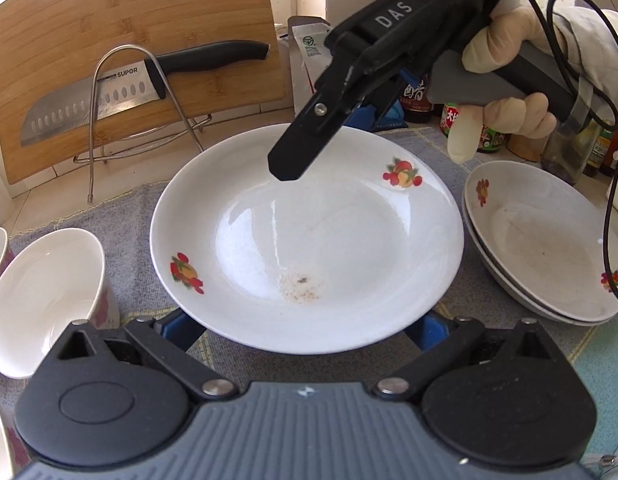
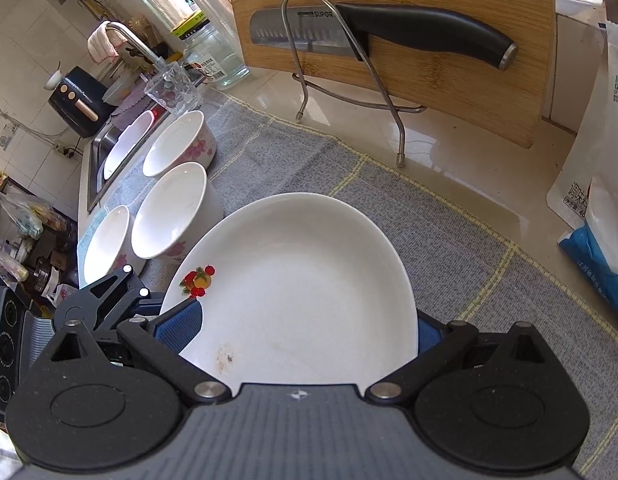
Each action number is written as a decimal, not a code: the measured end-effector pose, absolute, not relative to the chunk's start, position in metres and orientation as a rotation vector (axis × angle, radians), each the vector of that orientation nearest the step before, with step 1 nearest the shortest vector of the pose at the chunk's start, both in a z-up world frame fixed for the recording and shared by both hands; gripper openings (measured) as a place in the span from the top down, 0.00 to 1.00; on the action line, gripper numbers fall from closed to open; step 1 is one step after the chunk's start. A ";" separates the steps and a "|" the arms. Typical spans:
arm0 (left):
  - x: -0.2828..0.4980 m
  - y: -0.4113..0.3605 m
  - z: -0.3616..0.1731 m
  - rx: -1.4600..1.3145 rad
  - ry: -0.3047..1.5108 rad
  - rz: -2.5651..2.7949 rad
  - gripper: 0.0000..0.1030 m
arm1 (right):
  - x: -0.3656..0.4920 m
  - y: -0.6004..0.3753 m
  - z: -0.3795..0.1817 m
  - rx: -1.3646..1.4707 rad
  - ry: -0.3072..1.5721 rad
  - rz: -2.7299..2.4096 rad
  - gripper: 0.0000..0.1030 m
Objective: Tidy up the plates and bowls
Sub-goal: 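Lift the deep white plate with the right tool toward the stacked plates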
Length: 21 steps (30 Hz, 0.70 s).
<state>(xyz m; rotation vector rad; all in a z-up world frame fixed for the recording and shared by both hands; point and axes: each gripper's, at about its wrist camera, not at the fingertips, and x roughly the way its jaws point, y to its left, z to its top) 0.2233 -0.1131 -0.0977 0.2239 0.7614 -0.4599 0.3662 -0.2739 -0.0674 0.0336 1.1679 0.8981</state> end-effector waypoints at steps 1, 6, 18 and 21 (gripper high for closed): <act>0.222 -0.113 -0.095 0.226 0.762 -0.462 0.02 | 0.364 -0.274 -0.065 0.034 1.164 0.900 0.00; 0.215 -0.114 -0.085 0.241 0.758 -0.473 0.02 | 0.350 -0.278 -0.057 0.036 1.150 0.896 0.00; 0.190 -0.124 -0.067 0.267 0.745 -0.544 0.02 | 0.316 -0.297 -0.041 0.073 1.115 0.845 0.00; 0.184 -0.129 -0.064 0.278 0.739 -0.568 0.02 | 0.306 -0.307 -0.038 0.089 1.105 0.820 0.00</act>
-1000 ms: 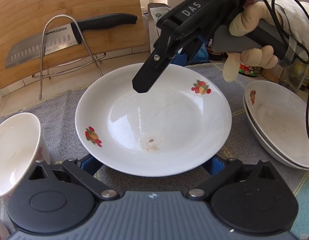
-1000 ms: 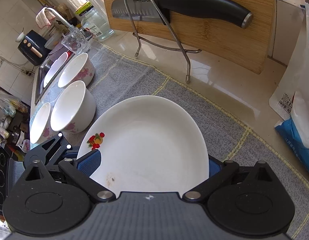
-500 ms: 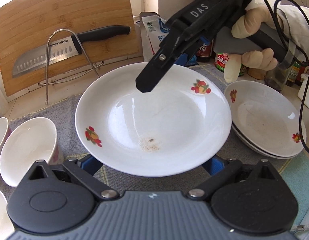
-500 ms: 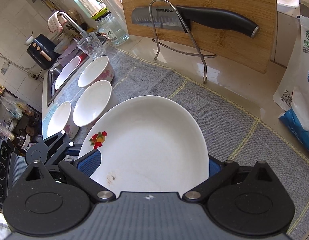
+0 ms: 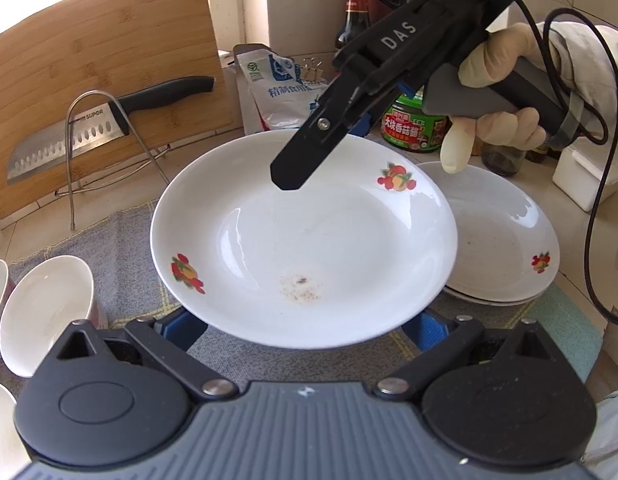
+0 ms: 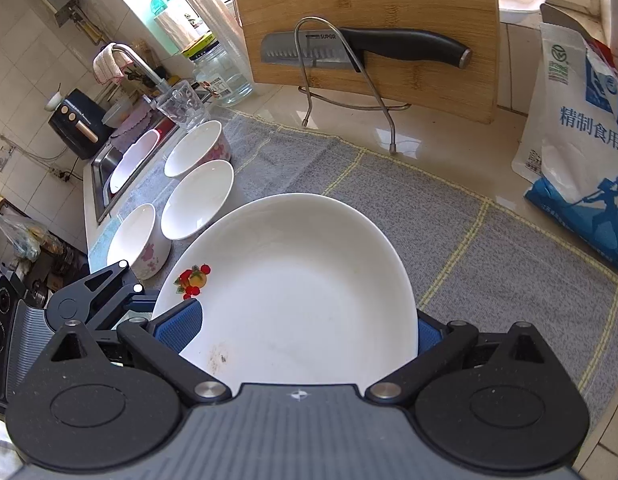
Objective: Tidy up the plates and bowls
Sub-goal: 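Lift the deep white plate with the right tool toward the stacked plates, then lower the deep plate onto the stacked plates and open the right tool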
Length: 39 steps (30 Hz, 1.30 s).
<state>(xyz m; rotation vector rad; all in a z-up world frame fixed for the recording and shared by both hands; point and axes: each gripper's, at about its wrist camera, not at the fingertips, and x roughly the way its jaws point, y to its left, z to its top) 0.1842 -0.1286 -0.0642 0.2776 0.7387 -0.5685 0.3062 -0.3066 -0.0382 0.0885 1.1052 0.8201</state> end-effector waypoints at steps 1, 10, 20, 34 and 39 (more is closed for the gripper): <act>0.182 -0.131 -0.064 0.280 0.736 -0.580 0.02 | 0.303 -0.310 -0.037 0.092 1.102 0.811 0.00; 0.164 -0.153 -0.062 0.313 0.722 -0.679 0.02 | 0.265 -0.343 -0.034 0.137 1.084 0.712 0.00; 0.149 -0.180 -0.063 0.342 0.724 -0.793 0.02 | 0.229 -0.385 -0.036 0.193 1.077 0.597 0.00; 0.157 -0.195 -0.068 0.374 0.741 -0.874 0.02 | 0.206 -0.426 -0.054 0.259 1.087 0.499 0.00; 0.160 -0.200 -0.070 0.381 0.751 -0.886 0.02 | 0.202 -0.435 -0.060 0.278 1.092 0.485 0.00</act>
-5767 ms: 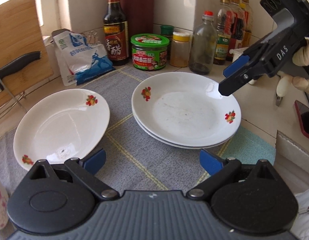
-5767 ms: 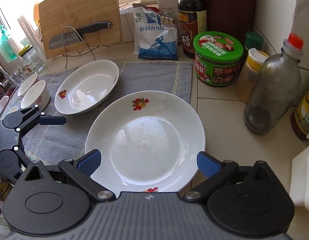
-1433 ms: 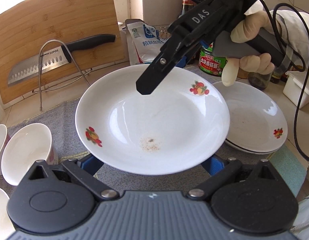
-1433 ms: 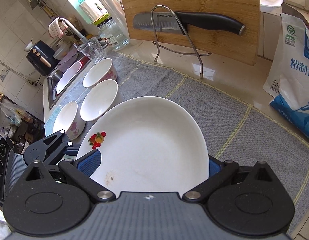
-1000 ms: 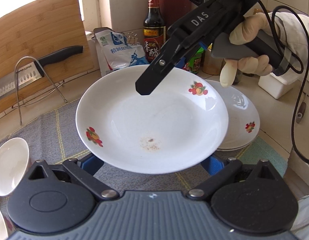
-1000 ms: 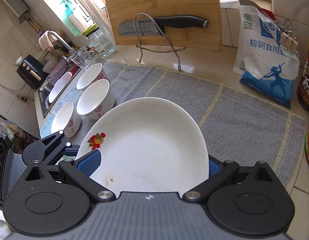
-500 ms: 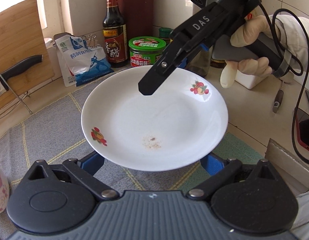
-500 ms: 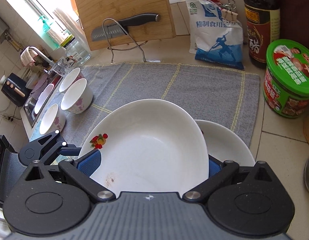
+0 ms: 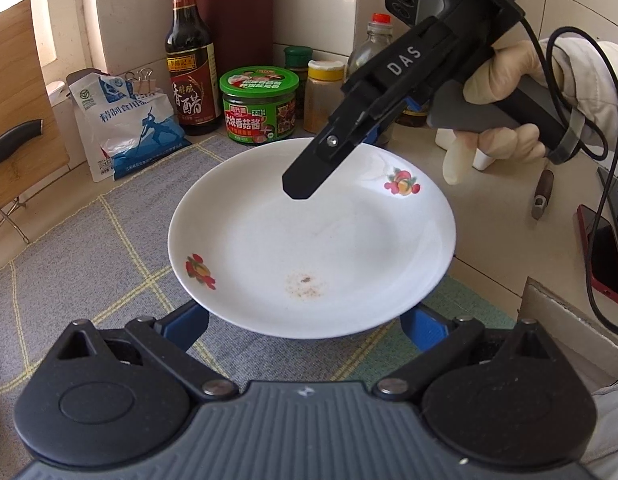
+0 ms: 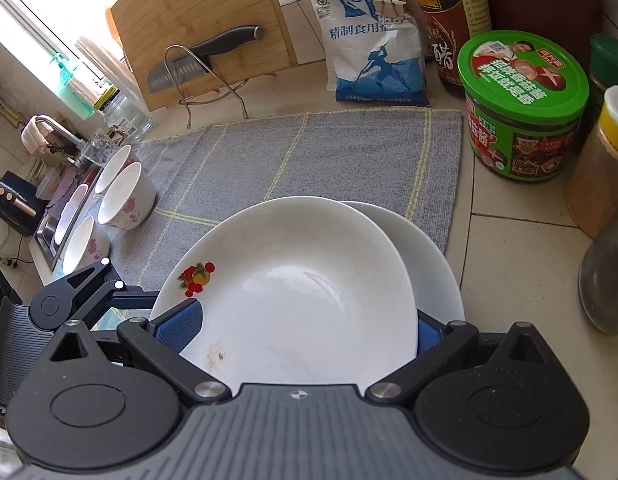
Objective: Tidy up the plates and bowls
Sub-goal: 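Lower the deep plate onto the stacked plates and open the right tool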
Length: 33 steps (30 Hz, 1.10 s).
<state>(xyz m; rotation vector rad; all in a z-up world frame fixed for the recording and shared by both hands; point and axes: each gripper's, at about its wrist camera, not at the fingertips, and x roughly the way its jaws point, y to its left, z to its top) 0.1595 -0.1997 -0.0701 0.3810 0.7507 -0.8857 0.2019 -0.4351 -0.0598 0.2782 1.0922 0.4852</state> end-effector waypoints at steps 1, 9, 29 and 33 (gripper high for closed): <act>0.160 -0.200 -0.071 0.381 0.754 -0.888 0.02 | 0.201 -0.437 -0.061 0.280 1.093 0.484 0.00; 0.165 -0.203 -0.075 0.380 0.768 -0.893 0.02 | 0.196 -0.444 -0.063 0.290 1.099 0.466 0.00; 0.168 -0.206 -0.085 0.407 0.732 -0.921 0.02 | 0.184 -0.444 -0.056 0.244 1.096 0.390 0.00; 0.167 -0.206 -0.083 0.405 0.725 -0.929 0.02 | 0.182 -0.441 -0.055 0.230 1.103 0.370 0.00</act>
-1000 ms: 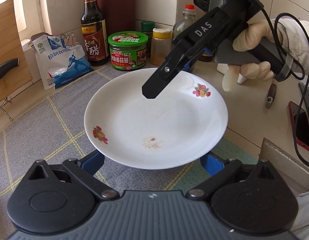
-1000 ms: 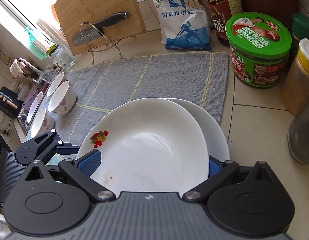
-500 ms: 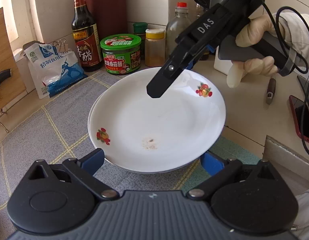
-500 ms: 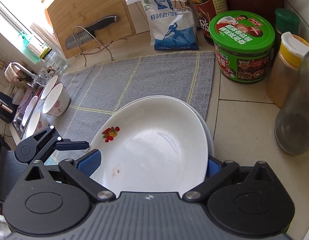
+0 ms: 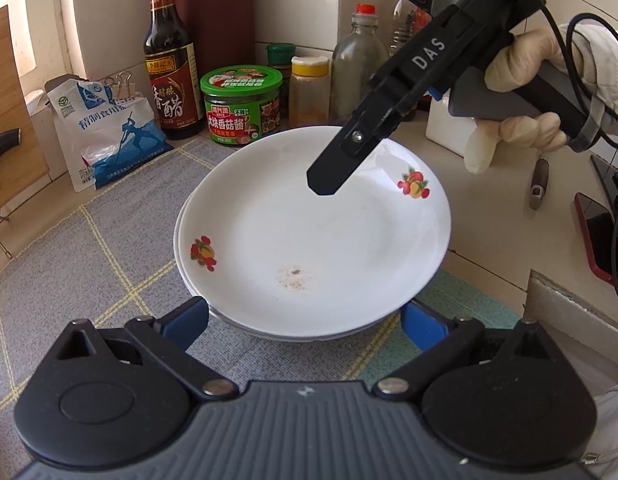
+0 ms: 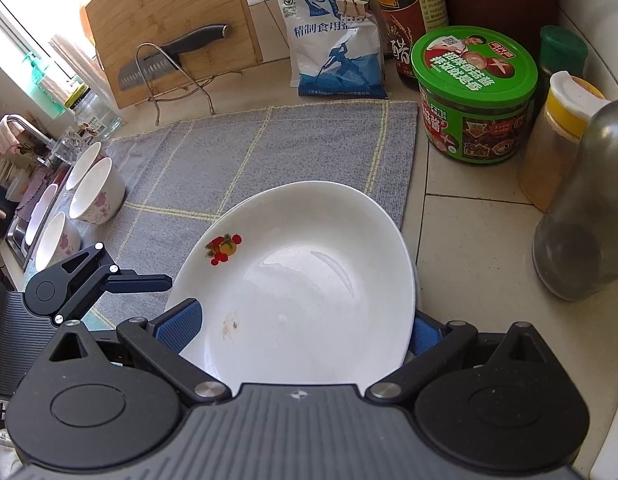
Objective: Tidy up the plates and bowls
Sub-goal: 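Lower the deep plate onto the stacked plates and open the right tool, then move the open right tool to the pink-flowered white bowls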
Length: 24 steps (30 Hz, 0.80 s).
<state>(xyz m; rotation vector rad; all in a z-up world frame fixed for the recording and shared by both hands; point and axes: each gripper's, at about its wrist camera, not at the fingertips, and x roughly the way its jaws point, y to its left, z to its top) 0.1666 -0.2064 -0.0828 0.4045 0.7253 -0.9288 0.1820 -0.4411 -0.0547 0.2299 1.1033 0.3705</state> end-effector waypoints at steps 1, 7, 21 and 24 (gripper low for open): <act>0.166 -0.206 -0.083 0.403 0.724 -0.931 0.02 | 0.182 -0.440 -0.055 0.224 1.104 0.365 0.00; 0.164 -0.206 -0.081 0.408 0.711 -0.929 0.02 | 0.178 -0.438 -0.051 0.202 1.104 0.324 0.00; 0.158 -0.176 -0.064 0.336 0.606 -0.876 0.01 | 0.165 -0.413 -0.033 0.056 1.056 0.243 0.00; 0.155 -0.164 -0.061 0.307 0.591 -0.834 0.01 | 0.163 -0.392 -0.024 -0.008 1.006 0.240 0.00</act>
